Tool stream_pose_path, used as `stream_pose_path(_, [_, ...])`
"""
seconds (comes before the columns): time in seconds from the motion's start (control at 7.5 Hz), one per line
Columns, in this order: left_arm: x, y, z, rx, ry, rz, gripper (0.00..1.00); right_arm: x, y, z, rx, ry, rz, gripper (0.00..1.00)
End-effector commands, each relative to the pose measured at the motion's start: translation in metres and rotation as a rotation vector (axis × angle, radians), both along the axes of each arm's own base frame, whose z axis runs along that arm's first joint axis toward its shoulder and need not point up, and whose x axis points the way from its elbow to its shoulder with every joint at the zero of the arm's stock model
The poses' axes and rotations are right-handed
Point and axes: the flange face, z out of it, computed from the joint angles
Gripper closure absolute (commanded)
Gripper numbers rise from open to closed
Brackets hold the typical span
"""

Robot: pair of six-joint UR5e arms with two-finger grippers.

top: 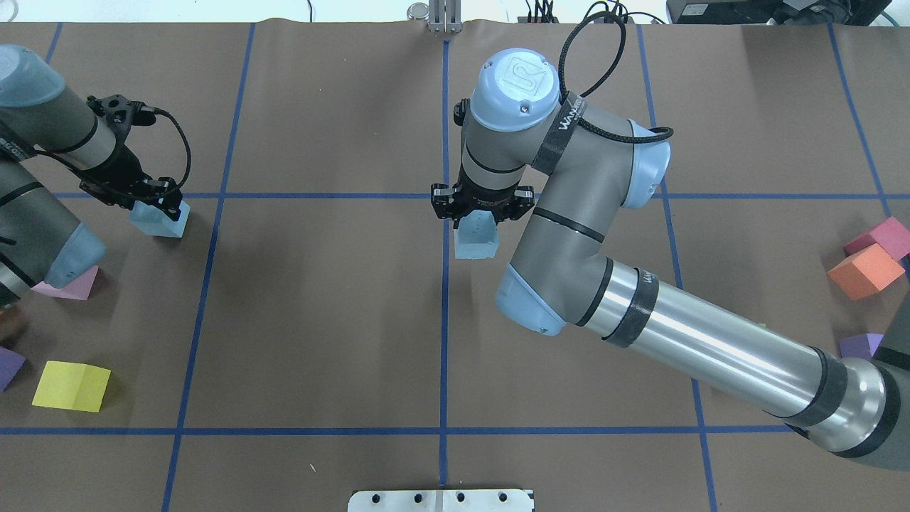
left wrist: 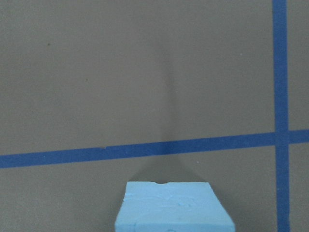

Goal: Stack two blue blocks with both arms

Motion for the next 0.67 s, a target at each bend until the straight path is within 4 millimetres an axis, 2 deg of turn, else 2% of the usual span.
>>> stream_pose_path(0.0, [0.002, -0.008, -0.059, -0.054, 0.01, -0.039, 0.42, -0.03, -0.007, 0.008, 0.028, -0.028, -0.008, 0.41])
stream_pose_path(0.13, [0.006, -0.012, -0.099, -0.096, 0.005, -0.073, 0.41, -0.04, -0.003, 0.01, 0.042, -0.012, -0.003, 0.41])
stream_pose_path(0.27, [0.011, -0.016, -0.124, -0.134, 0.016, -0.124, 0.41, -0.054, -0.001, 0.008, 0.029, 0.003, 0.003, 0.41])
stream_pose_path(0.53, [0.024, -0.023, -0.168, -0.198, 0.048, -0.213, 0.41, -0.066, 0.004, 0.007, 0.022, 0.016, 0.003, 0.4])
